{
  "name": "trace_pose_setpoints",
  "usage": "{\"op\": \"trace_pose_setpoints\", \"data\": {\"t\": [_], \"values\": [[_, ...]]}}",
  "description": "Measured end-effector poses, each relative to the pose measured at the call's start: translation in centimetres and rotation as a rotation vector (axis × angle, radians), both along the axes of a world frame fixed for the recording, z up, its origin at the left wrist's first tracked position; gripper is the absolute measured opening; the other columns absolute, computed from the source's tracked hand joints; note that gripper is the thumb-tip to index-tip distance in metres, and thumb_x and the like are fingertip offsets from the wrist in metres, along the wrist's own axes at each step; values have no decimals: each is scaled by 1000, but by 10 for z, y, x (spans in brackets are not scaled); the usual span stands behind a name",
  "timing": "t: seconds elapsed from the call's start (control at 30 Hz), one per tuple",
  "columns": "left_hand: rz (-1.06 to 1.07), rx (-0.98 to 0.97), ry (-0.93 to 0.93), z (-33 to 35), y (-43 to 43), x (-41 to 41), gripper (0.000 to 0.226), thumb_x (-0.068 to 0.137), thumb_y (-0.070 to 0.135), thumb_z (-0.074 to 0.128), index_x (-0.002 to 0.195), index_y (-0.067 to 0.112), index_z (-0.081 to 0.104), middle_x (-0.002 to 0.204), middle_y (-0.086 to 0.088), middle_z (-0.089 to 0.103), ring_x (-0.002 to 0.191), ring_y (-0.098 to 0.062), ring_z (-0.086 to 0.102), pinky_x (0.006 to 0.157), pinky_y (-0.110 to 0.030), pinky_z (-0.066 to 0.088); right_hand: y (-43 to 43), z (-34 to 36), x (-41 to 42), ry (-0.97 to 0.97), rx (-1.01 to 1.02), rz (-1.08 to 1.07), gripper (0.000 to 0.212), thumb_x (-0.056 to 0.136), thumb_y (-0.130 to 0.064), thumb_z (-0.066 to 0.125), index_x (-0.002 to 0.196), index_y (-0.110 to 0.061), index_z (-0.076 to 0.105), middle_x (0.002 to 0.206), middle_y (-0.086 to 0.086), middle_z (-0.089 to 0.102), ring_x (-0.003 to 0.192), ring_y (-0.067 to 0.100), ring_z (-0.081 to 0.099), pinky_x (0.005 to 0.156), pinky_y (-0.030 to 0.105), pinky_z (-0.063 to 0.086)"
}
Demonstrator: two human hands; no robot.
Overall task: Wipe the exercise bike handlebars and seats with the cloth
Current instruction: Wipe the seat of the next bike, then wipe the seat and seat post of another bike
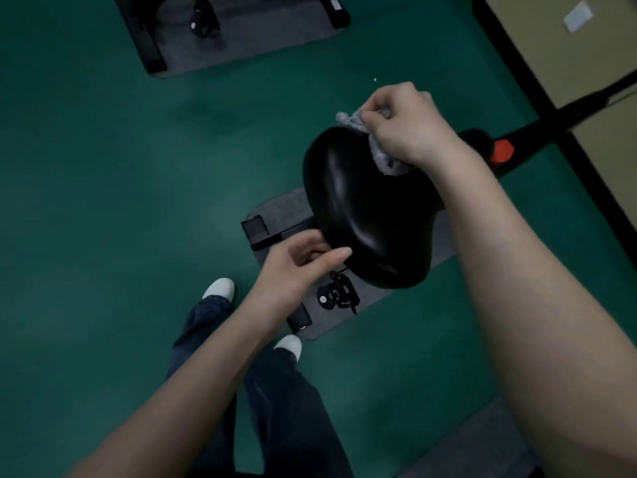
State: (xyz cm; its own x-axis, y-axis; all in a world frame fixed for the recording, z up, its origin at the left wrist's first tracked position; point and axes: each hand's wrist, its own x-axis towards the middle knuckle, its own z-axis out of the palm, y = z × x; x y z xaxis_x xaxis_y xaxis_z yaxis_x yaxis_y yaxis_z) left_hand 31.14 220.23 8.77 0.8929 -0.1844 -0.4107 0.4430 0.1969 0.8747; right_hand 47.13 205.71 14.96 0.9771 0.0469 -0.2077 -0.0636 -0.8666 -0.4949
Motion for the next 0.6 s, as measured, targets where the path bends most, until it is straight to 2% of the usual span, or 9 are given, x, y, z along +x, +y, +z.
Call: {"op": "trace_pose_setpoints", "data": {"t": [0.07, 0.13, 0.2, 0.23, 0.3, 0.33, 0.47, 0.6], "values": [[-85, 88, -14, 5, 6, 5, 21, 76, 23, 71, 95, 15, 70, 86, 6, 72, 82, -1, 64, 73, -10, 48, -8, 3, -18, -74, -32, -15, 20, 94, -14, 49, 101, -12, 67, 97, 9, 62, 90, 19, 54, 67, 12, 33], [-166, 179, -33, 10, 12, 10, 15, 78, 21, 71, 93, 19, 70, 87, 5, 72, 80, 1, 64, 74, -10, 48, -17, 6, -38, -161, -59, -14, 18, 94, -12, 49, 99, -10, 66, 101, 12, 67, 96, 26, 58, 78, 24, 42], [-251, 288, -74, 17, 18, 14, 15, 80, 20, 72, 94, 18, 68, 83, 6, 70, 76, 3, 63, 72, -10, 48, -25, 10, -59, -272, -40, -30, 16, 94, -10, 50, 96, -9, 66, 97, 11, 69, 97, 27, 59, 82, 30, 44], [-289, 352, -95, 20, 22, 17, 17, 80, 21, 72, 96, 16, 68, 84, 5, 70, 76, 1, 62, 73, -13, 49, -30, 14, -70, -337, 14, -72, 16, 93, -9, 51, 94, -8, 66, 95, 8, 69, 94, 22, 60, 80, 26, 44], [-373, 487, -127, 26, 32, 22, 26, 80, 25, 72, 103, 15, 67, 90, 2, 70, 79, -7, 62, 78, -26, 49, -39, 19, -95, -427, 199, -241, 14, 92, -8, 53, 93, -8, 67, 92, -3, 68, 88, 4, 59, 76, 9, 41], [-415, 552, -140, 28, 37, 25, 31, 80, 28, 72, 107, 15, 67, 94, 1, 70, 81, -9, 62, 79, -30, 50, -45, 20, -109, -433, 288, -342, 14, 92, -8, 54, 93, -10, 68, 93, -8, 66, 89, -1, 59, 78, 6, 40], [-510, 747, -229, 44, 57, 34, 32, 80, 34, 72, 109, 23, 67, 95, 8, 70, 89, -5, 64, 86, -35, 53, -58, 21, -162, -349, 503, -676, 13, 93, -10, 57, 92, -20, 66, 92, -17, 65, 96, 1, 61, 89, 17, 45], [-531, 837, -342, 61, 73, 48, 24, 81, 33, 71, 104, 28, 67, 92, 17, 67, 86, 4, 61, 80, -32, 51, -57, 31, -204, -344, 538, -864, 11, 93, -11, 59, 92, -18, 67, 93, -16, 66, 96, 2, 62, 91, 20, 46]]}}
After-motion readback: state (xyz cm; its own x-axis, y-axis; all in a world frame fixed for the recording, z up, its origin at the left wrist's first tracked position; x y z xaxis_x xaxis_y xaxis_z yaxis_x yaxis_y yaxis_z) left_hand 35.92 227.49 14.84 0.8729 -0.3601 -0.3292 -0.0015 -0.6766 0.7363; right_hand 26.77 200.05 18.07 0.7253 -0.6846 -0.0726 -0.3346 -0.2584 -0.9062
